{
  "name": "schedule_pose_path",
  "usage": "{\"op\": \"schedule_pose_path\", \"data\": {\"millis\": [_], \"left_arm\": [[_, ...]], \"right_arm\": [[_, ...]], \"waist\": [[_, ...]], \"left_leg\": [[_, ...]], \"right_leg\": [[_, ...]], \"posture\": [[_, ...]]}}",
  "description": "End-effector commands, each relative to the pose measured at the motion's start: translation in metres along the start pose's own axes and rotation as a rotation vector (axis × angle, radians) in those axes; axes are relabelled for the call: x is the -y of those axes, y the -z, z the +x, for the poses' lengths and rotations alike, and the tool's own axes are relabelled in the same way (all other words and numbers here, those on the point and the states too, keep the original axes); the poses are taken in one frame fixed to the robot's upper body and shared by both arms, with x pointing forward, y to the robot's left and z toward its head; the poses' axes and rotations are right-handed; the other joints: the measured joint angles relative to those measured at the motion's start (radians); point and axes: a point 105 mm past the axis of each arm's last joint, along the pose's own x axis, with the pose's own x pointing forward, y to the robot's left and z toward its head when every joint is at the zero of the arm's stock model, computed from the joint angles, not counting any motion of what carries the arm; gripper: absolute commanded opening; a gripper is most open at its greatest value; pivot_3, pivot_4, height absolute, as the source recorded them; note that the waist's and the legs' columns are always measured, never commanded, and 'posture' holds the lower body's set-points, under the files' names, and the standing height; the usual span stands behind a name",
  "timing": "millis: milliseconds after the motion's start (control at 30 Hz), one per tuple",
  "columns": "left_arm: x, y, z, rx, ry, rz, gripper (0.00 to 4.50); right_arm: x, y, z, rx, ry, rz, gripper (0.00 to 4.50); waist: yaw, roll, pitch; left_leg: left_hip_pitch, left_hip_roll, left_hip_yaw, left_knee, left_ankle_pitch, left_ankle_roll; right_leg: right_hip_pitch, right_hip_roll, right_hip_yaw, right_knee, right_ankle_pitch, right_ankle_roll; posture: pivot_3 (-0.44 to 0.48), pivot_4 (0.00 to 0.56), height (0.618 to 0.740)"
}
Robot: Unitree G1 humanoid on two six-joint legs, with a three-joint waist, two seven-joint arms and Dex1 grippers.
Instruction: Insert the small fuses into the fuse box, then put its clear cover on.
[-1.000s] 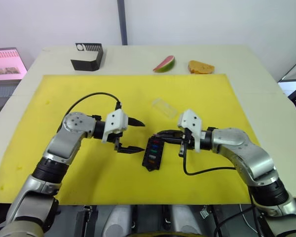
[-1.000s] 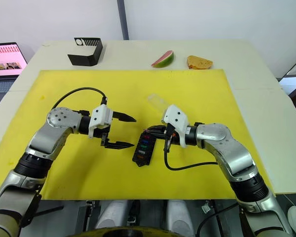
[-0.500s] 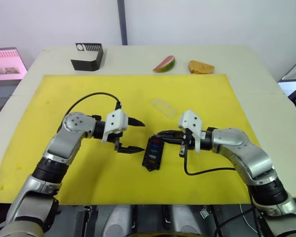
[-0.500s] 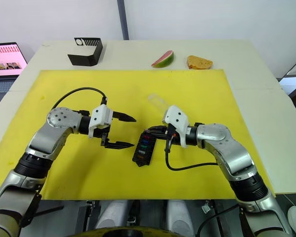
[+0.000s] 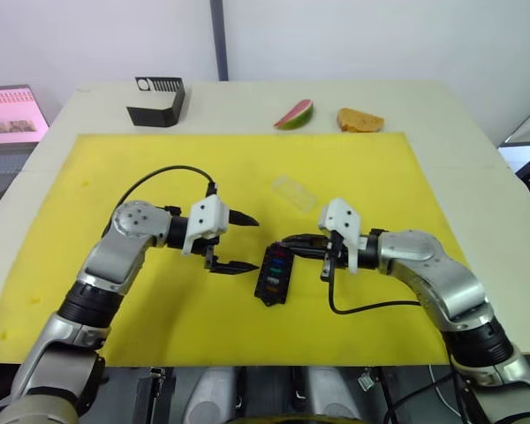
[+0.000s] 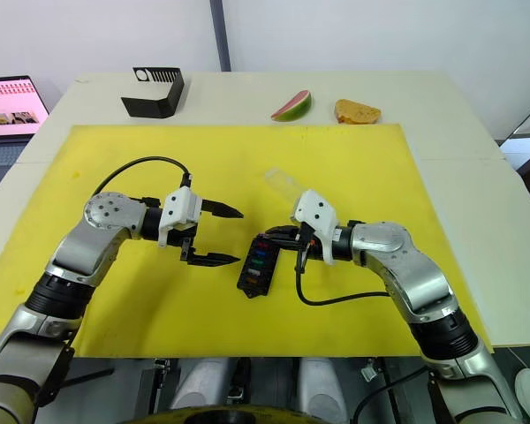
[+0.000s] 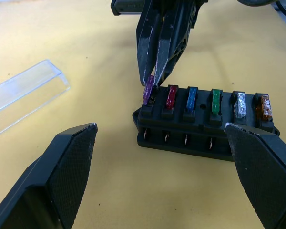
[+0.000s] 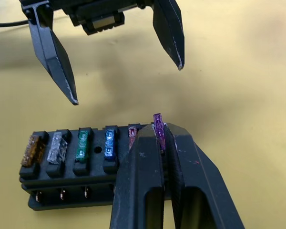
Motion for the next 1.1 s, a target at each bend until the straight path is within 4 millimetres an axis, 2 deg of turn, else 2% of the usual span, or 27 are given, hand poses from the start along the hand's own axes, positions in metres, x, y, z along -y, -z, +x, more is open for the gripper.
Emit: {"op": "schedule_pose_path", "data": {"millis": [33,700,933,1100], "left_arm": [[-0.005,-0.007,-0.003,0.011,-0.02,0.042,4.5],[-0.004,-0.008,-0.003,0.011,-0.017,0.051,4.5],[-0.002,-0.006,-0.003,0.008,-0.017,0.05,4.5],[-0.002,-0.006,-0.002,0.009,-0.017,0.05,4.5]], "right_arm": [[-0.001,-0.006,0.001,0.025,-0.007,-0.019,0.0],[-0.002,0.008,-0.001,-0.003,0.0,0.007,0.0],[-0.006,0.003,0.001,-0.01,-0.026,-0.014,0.0],[-0.011,-0.009,0.0,-0.052,-0.062,-0.048,0.0]], "waist": [[0.0,0.0,0.0],[0.0,0.0,0.0],[0.0,0.0,0.0],[0.0,0.0,0.0]], "left_leg": [[0.0,0.0,0.0,0.0,0.0,0.0],[0.0,0.0,0.0,0.0,0.0,0.0],[0.0,0.0,0.0,0.0,0.0,0.0],[0.0,0.0,0.0,0.0,0.0,0.0]], "right_leg": [[0.0,0.0,0.0,0.0,0.0,0.0],[0.0,0.0,0.0,0.0,0.0,0.0],[0.0,0.0,0.0,0.0,0.0,0.0],[0.0,0.0,0.0,0.0,0.0,0.0]], "posture": [[0.0,0.15,0.74],[0.0,0.15,0.74],[0.0,0.15,0.74],[0.0,0.15,0.74]]}}
